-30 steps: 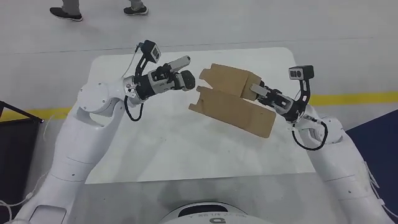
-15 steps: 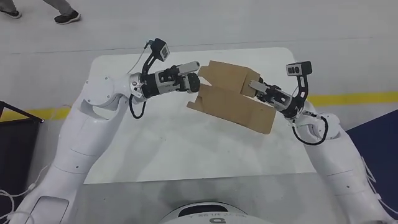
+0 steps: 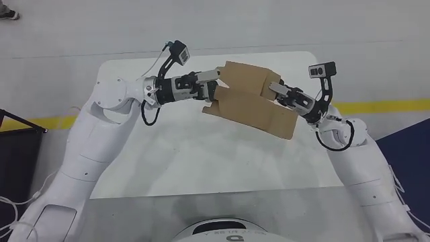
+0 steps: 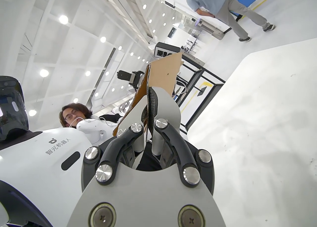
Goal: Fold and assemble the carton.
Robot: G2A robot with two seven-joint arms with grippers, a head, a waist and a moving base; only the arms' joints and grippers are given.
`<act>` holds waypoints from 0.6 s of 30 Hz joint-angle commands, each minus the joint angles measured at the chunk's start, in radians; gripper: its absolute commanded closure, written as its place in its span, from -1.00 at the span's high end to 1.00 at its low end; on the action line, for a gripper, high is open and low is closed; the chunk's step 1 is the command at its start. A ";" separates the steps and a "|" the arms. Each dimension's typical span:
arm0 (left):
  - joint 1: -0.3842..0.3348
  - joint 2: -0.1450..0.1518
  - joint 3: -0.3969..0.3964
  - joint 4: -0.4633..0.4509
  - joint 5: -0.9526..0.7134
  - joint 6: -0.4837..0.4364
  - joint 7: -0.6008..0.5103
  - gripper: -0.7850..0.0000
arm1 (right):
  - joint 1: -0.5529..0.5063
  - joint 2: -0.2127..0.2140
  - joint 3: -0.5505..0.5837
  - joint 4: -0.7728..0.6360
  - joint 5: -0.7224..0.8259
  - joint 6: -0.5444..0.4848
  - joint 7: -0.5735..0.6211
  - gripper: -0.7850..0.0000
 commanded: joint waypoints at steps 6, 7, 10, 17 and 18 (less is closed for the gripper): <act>-0.018 -0.003 0.008 0.003 -0.002 -0.012 -0.015 0.18 | 0.019 -0.005 -0.016 0.027 -0.009 0.012 0.001 -1.00; -0.023 -0.003 0.010 0.003 0.014 -0.009 -0.017 0.10 | 0.022 -0.006 -0.019 0.032 -0.014 0.016 0.000 -1.00; -0.039 -0.001 0.032 -0.009 0.099 0.011 -0.029 -0.01 | 0.029 -0.008 -0.025 0.046 -0.026 0.025 -0.004 -1.00; -0.065 -0.004 0.069 -0.036 0.193 0.032 -0.027 -0.04 | 0.041 -0.012 -0.030 0.067 -0.049 0.038 -0.016 -1.00; -0.068 -0.003 0.070 -0.039 0.205 0.031 -0.023 -0.04 | 0.042 -0.012 -0.031 0.070 -0.051 0.039 -0.018 -1.00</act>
